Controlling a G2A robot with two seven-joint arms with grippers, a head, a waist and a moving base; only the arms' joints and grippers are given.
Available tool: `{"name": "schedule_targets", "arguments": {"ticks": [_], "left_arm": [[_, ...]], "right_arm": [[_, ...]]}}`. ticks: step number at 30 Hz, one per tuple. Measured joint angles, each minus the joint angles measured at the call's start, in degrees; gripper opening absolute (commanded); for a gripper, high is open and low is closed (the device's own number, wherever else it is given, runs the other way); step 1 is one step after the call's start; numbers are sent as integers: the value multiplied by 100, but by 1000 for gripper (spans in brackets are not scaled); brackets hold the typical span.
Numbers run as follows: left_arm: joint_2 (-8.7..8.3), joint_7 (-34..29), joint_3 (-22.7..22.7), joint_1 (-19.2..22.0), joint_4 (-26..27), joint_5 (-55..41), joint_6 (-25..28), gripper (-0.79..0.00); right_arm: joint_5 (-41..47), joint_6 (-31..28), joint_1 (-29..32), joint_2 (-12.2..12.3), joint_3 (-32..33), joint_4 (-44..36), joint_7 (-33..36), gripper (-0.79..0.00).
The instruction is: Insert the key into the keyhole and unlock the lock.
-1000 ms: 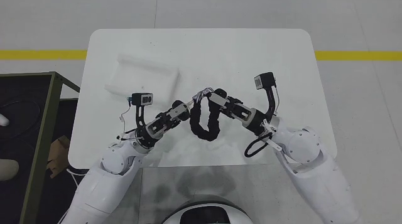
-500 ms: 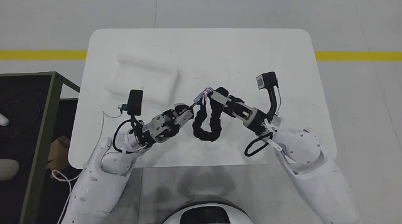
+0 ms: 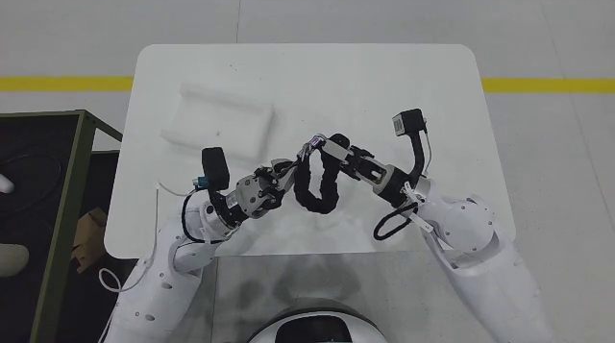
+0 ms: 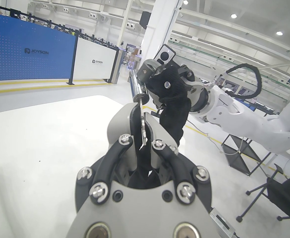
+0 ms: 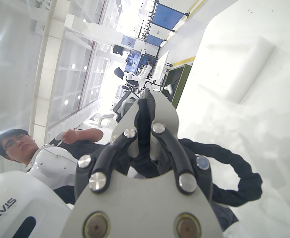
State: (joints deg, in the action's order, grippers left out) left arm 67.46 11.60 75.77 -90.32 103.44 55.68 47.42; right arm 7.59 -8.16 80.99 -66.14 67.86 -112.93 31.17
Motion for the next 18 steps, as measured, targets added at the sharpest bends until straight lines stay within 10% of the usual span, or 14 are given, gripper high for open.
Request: {"name": "schedule_targets", "arguments": {"ticks": [6, 18], "left_arm": [[-29, 300, 205, -15, 410, 1156, -458, -785], [-109, 2567, 88, -386, 455, 5505, -3053, -785]], "right_arm": [[-21, 6, 45, -5, 17, -29, -107, -785], [-375, 68, 114, -5, -20, -186, -227, -785]]}}
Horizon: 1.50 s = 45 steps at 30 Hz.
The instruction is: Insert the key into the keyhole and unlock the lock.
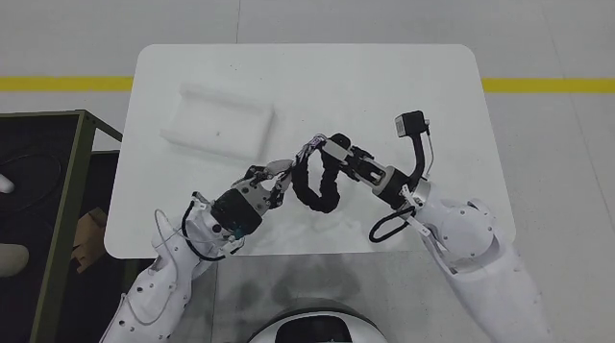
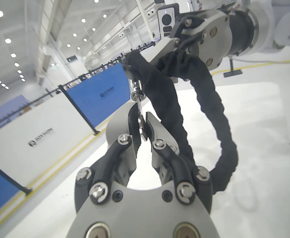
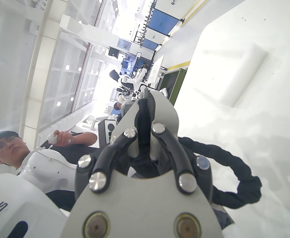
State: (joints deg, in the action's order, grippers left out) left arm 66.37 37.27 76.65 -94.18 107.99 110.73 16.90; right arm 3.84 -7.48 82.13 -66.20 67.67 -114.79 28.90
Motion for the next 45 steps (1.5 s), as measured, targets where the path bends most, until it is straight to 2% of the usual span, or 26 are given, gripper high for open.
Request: {"name": "schedule_targets", "arguments": {"ticks": [4, 10, 14, 20, 21, 27, 33, 36, 41, 43, 45], "left_arm": [[-1, 177, -44, -48, -96, 780, -981, -785], [5, 174, -116, -21, -201, 1447, -1967, -785], [7, 104, -172, 12, -261, 1846, -2234, -785], [7, 97, -158, 57, -380, 1628, -2219, -785], [6, 96, -152, 59, -389, 1617, -2207, 0], [6, 85, -153, 56, -384, 1609, -2198, 0], [-37, 338, 128, -144, -337, 766, -1594, 0], [-45, 572, 397, -337, -569, -336, -993, 0], [9, -32, 500, -469, -1112, -4046, 1154, 0], [8, 8, 499, -464, -1105, -5023, 1540, 0], [7, 51, 499, -464, -1100, -5376, 1391, 0]], "right_arm": [[-101, -13, 26, -4, -41, -2, -34, -785], [-173, -13, 33, -8, -57, 35, -62, -785], [-180, -2, 23, -12, -55, 45, -71, -785], [-100, 58, -23, -17, -111, 45, 81, -785], [-100, 58, -24, -17, -111, 44, 82, -785], [-127, 66, -20, -17, -100, 48, 47, -785], [-660, 152, 12, -5, 135, 87, -477, -785], [-1268, 132, 67, 16, 248, 19, -729, -785], [-3255, 54, 136, 69, 180, -181, -1071, -785], [-4508, -48, 130, 92, -14, -264, -1223, -785], [-5662, -148, 134, 104, -251, -312, -1426, -785]]}}
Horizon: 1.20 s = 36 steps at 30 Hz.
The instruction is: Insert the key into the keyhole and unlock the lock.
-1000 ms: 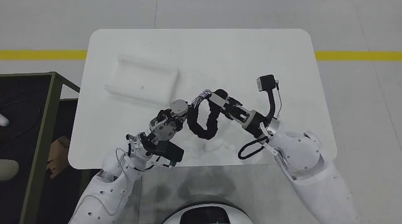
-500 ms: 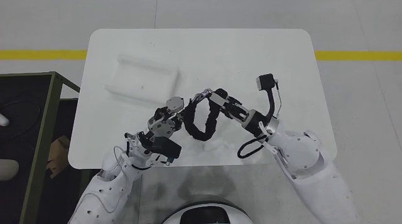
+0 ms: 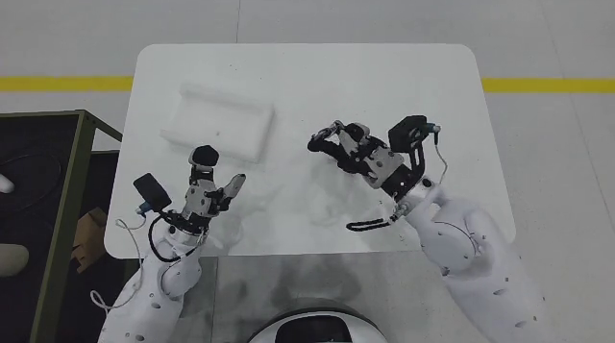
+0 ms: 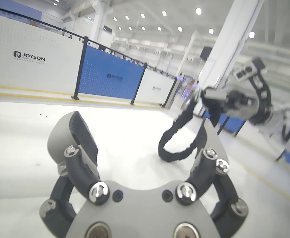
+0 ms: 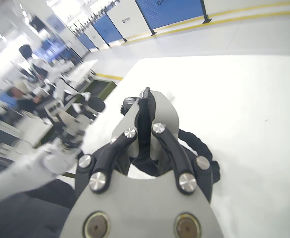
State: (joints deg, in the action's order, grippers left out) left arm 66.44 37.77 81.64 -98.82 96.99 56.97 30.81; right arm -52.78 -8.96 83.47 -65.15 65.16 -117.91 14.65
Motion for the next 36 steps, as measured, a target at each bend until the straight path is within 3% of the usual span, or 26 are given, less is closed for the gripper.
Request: {"name": "schedule_targets", "arguments": {"ticks": [2, 7, 10, 13, 15, 17, 20, 23, 24, 25, 29, 36], "left_arm": [[0, 2, 0, 0, 0, 132, -342, 0], [0, -2, 0, -1, 0, 1264, -376, 0], [0, -2, 0, 0, 0, 1245, -376, 0], [0, -2, 0, 0, 0, 1240, -376, 0], [0, -2, 0, -1, 0, 1241, -376, 0], [0, -2, 0, 0, 0, 1241, -376, 0], [0, -2, 0, -1, 0, 1242, -376, 0], [0, -2, 0, -1, 0, 1242, -376, 0], [0, -2, 0, -1, 0, 1242, -376, 0], [0, -2, 0, -1, 0, 1242, -376, 0], [0, -2, 0, -1, 0, 1242, -376, 0], [0, -2, 0, -1, 0, 1242, -376, 0]], "right_arm": [[-1361, -139, -19, 14, -310, 15, -222, -785], [-4033, -185, -124, 11, -1020, 419, -548, -785], [-5312, 38, -207, -7, -1294, 778, -749, -785], [-5627, 232, -145, -57, -1351, 959, -950, -785], [-5223, 398, -129, -93, -1198, 982, -1000, -785], [-4208, 584, -77, -145, -976, 939, -1128, -785], [-2065, 600, -25, -223, -650, 939, -1351, -785], [273, 357, -42, -308, -460, 1157, -1134, -785], [868, 322, -95, -327, -416, 1265, -994, -536], [1502, 333, -176, -346, -384, 1421, -807, 0], [2533, 504, -373, -395, -422, 1803, -431, 0], [2395, 517, -338, -380, -172, 1848, -574, 0]]}}
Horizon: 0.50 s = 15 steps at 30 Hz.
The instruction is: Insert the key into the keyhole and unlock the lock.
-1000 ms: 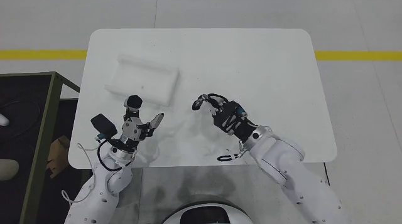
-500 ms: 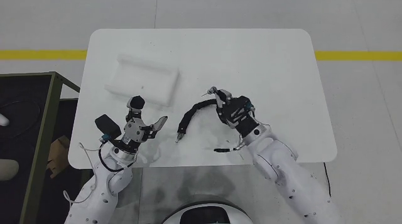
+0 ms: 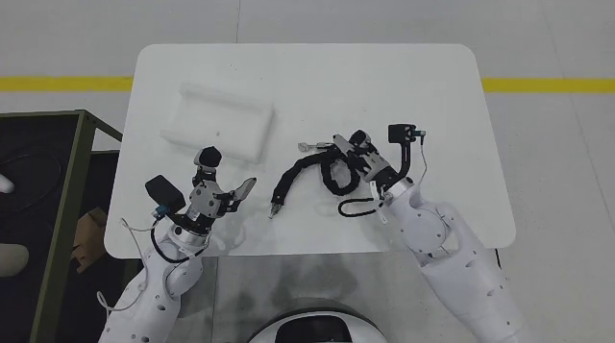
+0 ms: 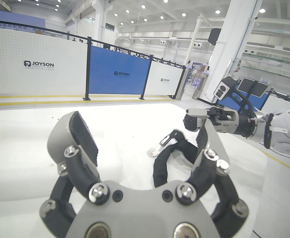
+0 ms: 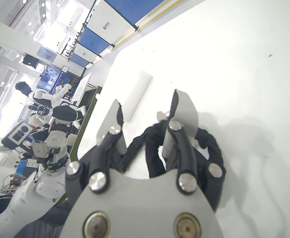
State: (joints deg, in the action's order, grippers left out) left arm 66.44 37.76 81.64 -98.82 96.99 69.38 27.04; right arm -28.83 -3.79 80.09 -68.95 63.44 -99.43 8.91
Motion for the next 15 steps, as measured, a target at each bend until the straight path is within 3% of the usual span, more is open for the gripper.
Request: {"name": "schedule_targets", "arguments": {"ticks": [6, 7, 15], "left_arm": [[0, 0, 0, 0, 0, 0, 0, 0], [0, 0, 0, 0, 0, 0, 0, -1], [0, 0, 0, 0, 0, 0, 0, -1]], "right_arm": [[-805, -206, 204, 62, 324, -290, -450, 0], [-748, -298, 241, 64, 364, -334, -511, -34], [-668, -311, 246, 64, 374, -339, -518, -1]]}}
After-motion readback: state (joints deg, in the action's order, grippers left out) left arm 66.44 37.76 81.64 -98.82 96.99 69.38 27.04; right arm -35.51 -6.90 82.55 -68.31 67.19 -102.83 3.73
